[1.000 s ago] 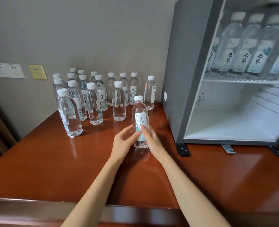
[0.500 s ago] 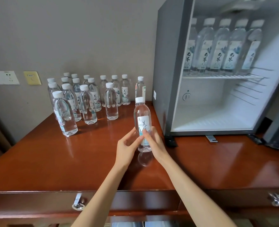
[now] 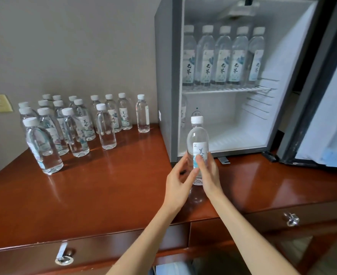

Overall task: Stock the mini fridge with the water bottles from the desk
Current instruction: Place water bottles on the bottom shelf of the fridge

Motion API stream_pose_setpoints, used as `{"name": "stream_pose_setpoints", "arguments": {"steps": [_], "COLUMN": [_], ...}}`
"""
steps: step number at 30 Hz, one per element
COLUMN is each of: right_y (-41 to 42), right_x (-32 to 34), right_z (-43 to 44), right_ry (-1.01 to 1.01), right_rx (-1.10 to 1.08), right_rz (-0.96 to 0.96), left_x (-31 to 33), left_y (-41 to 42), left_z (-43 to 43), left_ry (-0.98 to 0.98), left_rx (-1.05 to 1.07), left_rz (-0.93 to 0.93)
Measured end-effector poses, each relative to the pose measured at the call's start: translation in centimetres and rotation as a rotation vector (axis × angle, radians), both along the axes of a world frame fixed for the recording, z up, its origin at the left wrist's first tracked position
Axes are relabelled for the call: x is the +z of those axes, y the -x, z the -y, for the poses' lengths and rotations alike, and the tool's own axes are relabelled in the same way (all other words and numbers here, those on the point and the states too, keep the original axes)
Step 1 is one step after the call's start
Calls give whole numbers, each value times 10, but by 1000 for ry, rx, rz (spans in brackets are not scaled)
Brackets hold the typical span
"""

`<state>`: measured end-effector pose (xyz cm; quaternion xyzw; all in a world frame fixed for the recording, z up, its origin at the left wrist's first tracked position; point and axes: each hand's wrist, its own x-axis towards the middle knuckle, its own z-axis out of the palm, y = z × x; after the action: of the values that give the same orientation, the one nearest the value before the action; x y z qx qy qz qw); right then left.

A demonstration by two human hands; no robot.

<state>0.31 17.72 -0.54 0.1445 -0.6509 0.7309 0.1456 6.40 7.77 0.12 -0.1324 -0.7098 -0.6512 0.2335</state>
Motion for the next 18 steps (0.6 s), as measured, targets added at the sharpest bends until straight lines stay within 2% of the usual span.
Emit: {"name": "stream_pose_setpoints", "arguments": {"steps": [3, 7, 10, 14, 18], "right_y": [7, 19, 27, 35, 43], "right_x": [0, 0, 2, 1, 1], "right_z": [-25, -42, -45, -44, -41], "right_ry": [-3, -2, -60, -172, -256], "right_rx": [-87, -210, -298, -367, -396], "right_rz": [6, 57, 69, 51, 8], "left_x": [-5, -12, -12, -14, -16], "left_y": [13, 34, 52, 67, 69], "left_z": [-18, -15, -1, 9, 5], "left_ry": [155, 628, 866, 973, 977], "left_rx": [78, 245, 286, 337, 359], "left_rz": [20, -50, -86, -46, 2]}}
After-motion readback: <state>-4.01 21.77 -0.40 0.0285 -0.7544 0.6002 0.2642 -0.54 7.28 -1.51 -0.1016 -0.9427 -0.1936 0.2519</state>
